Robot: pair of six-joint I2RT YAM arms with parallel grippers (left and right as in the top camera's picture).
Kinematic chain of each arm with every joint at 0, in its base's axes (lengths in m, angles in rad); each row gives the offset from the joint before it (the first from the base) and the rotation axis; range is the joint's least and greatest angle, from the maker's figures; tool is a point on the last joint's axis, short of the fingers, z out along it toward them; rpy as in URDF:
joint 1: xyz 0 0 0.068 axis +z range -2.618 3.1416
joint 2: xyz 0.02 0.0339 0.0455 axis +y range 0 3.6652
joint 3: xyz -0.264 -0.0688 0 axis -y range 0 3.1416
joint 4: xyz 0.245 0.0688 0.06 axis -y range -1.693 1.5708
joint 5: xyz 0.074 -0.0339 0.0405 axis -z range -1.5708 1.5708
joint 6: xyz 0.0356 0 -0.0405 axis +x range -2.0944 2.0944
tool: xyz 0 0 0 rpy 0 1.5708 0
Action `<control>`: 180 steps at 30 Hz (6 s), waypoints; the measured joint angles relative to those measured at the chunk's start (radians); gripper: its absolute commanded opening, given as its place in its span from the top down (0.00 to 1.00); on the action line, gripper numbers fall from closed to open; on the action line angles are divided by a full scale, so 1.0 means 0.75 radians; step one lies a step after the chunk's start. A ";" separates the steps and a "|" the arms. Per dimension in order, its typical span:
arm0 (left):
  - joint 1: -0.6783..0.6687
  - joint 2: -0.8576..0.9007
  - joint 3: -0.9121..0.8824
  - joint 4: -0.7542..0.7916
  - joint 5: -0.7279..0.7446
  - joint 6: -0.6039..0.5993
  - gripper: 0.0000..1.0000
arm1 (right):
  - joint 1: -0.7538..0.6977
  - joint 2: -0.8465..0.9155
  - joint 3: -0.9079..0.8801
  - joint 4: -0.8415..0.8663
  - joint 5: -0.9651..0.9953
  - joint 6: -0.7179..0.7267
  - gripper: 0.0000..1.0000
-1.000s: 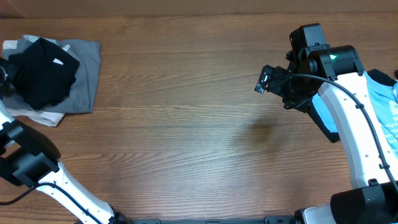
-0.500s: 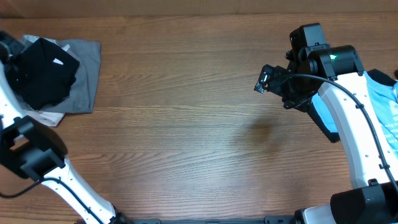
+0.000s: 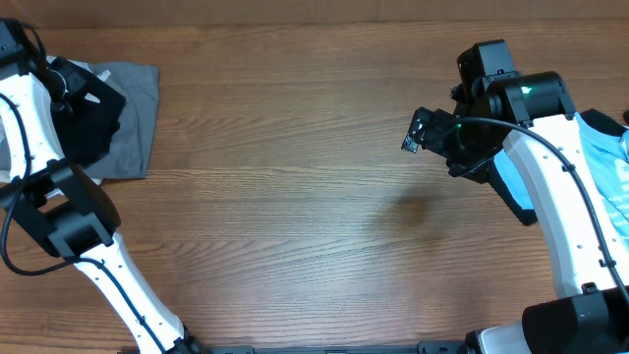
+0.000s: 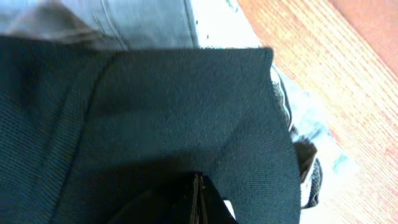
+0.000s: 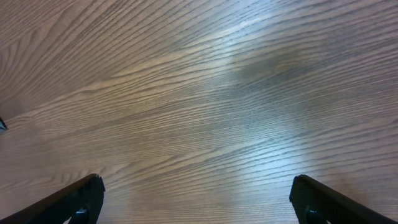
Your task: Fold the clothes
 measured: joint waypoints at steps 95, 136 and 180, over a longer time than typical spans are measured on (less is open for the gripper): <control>0.141 -0.362 0.061 -0.312 -0.073 0.092 0.86 | 0.000 0.000 0.000 0.009 -0.001 -0.001 0.00; 0.101 -0.037 0.059 -0.723 -0.204 -0.019 0.68 | 0.000 0.000 0.000 0.016 -0.001 -0.070 0.00; -0.622 -1.608 -0.162 -1.018 0.190 0.026 0.00 | 0.182 -0.468 0.055 0.056 0.208 -0.067 0.00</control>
